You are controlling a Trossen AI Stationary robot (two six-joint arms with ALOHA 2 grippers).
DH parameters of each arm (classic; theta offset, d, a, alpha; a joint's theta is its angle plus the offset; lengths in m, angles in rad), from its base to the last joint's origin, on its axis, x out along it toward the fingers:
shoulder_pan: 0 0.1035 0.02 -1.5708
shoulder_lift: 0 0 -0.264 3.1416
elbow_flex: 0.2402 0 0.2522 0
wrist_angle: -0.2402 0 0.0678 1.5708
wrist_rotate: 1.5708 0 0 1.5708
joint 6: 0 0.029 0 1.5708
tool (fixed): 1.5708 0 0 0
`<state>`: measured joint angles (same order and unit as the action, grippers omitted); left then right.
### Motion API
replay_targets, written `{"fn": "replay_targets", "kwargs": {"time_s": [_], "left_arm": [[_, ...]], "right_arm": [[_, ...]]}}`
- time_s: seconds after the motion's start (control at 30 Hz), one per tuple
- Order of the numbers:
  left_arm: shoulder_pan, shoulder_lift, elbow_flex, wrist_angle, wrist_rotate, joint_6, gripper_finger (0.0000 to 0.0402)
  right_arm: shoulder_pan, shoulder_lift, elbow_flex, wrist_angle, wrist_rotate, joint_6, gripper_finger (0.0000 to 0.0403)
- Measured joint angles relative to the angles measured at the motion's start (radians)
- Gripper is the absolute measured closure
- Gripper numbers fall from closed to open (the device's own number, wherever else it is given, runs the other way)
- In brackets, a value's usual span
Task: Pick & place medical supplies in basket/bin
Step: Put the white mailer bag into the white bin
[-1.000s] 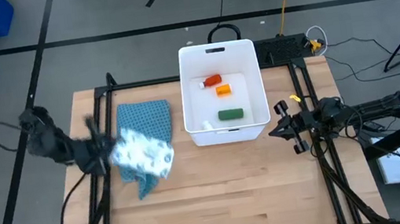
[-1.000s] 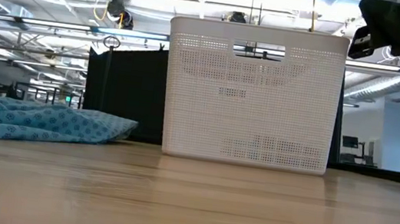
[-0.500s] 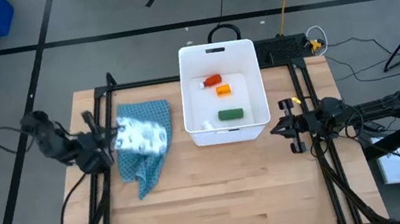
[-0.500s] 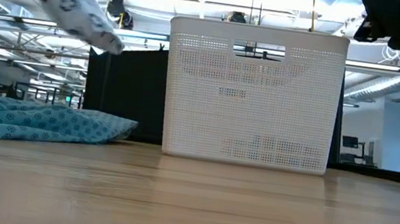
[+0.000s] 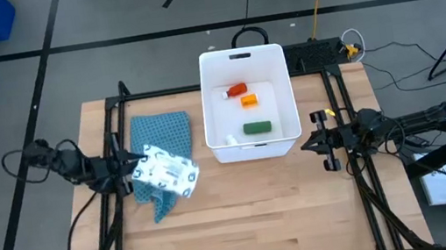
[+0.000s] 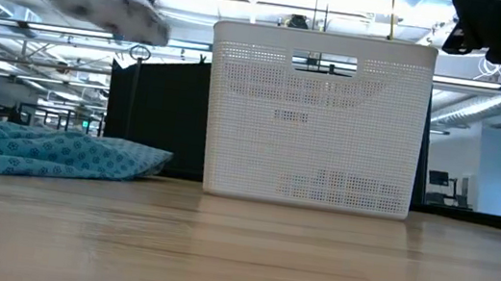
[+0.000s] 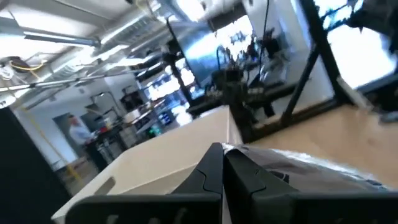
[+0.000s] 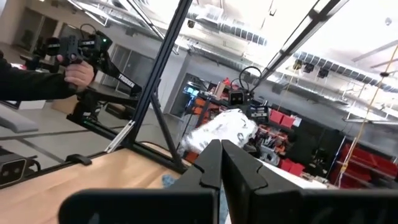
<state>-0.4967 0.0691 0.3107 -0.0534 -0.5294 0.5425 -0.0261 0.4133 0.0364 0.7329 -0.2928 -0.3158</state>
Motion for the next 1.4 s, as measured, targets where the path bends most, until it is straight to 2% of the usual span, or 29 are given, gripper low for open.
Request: {"fn": "replay_targets", "kwargs": {"time_s": [0.17, 0.37, 0.47, 0.53, 0.7, 0.83, 0.97, 1.17, 1.27, 1.4], "left_arm": [[0.081, -0.028, -0.044, 0.028, 0.060, -0.094, 0.0401], [0.139, -0.032, -0.086, 0.048, 0.153, -0.131, 0.0401], [0.156, -0.015, -0.062, 0.145, 0.234, -0.163, 0.0401], [0.171, 0.014, -0.001, 0.179, 0.229, -0.192, 0.0401], [0.236, 0.228, 0.260, 0.117, 0.078, -0.189, 0.0401], [0.338, 0.496, 0.534, 0.010, 0.089, -0.146, 0.0401], [0.514, 0.793, 0.832, -0.117, 0.226, -0.133, 0.0401], [0.797, 1.239, 1.258, -0.334, 0.549, -0.158, 0.0401], [0.887, 1.427, 1.449, -0.417, 0.630, -0.160, 0.0401], [0.954, 1.652, 1.648, -0.548, 0.660, -0.125, 0.0401]], "right_arm": [[0.000, 0.000, 0.000, -0.005, 0.000, 0.029, 0.0403], [0.000, 0.000, 0.000, -0.008, 0.000, 0.038, 0.0403], [0.000, 0.000, 0.000, -0.007, 0.000, 0.038, 0.0403], [0.000, 0.000, 0.000, -0.009, 0.001, 0.034, 0.0403], [0.000, 0.000, 0.000, -0.007, 0.003, 0.002, 0.0403], [0.000, 0.000, 0.000, 0.011, 0.034, -0.009, 0.0403], [-0.001, 0.000, 0.000, 0.020, 0.057, -0.011, 0.0403], [-0.001, 0.000, 0.000, 0.025, 0.056, -0.015, 0.0403], [-0.001, 0.000, 0.000, 0.025, 0.056, -0.014, 0.0403], [-0.001, 0.000, 0.000, 0.016, 0.056, -0.012, 0.0403]]}}
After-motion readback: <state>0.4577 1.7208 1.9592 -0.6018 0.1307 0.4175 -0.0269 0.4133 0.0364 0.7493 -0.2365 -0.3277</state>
